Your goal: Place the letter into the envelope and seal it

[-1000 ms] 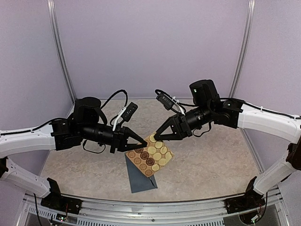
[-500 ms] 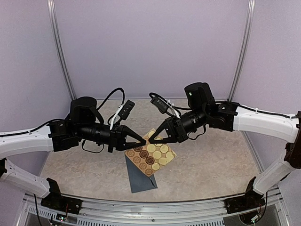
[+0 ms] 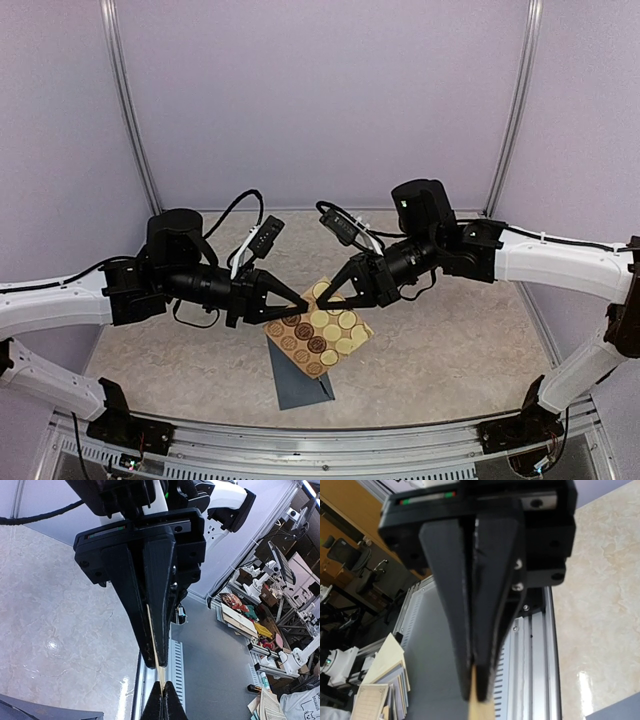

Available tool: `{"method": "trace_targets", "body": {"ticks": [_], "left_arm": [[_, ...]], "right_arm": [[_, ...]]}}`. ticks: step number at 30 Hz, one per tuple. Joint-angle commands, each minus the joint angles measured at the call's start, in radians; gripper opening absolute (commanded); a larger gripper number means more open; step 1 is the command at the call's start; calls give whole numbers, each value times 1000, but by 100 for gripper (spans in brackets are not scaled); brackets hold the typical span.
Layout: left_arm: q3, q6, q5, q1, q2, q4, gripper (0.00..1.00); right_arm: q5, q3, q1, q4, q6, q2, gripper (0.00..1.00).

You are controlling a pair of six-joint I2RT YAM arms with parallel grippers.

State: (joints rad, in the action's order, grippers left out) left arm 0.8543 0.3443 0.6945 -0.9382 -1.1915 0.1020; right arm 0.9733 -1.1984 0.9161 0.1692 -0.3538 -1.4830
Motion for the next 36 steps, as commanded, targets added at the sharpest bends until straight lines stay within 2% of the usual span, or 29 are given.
{"method": "trace_targets", "body": {"ticks": [1,4,7,14,26,36], "left_arm": [[-11,5,7,4,29,31,0],[-10,4,6,5,27,28,0],[-9,6,7,4,29,30,0],[-7,18,38,2,13,64,0],[2,49,106,-8,-11,125,0],[-11,14,58,2,9,56,0]], "right_arm": [[18,17,12,-6,14,16,5],[15,18,11,-7,11,18,5],[18,19,12,-16,8,18,0],[71,40,22,-110,-10,26,0],[100,44,45,-145,13,22,0],[113,57,50,-167,7,61,0]]}}
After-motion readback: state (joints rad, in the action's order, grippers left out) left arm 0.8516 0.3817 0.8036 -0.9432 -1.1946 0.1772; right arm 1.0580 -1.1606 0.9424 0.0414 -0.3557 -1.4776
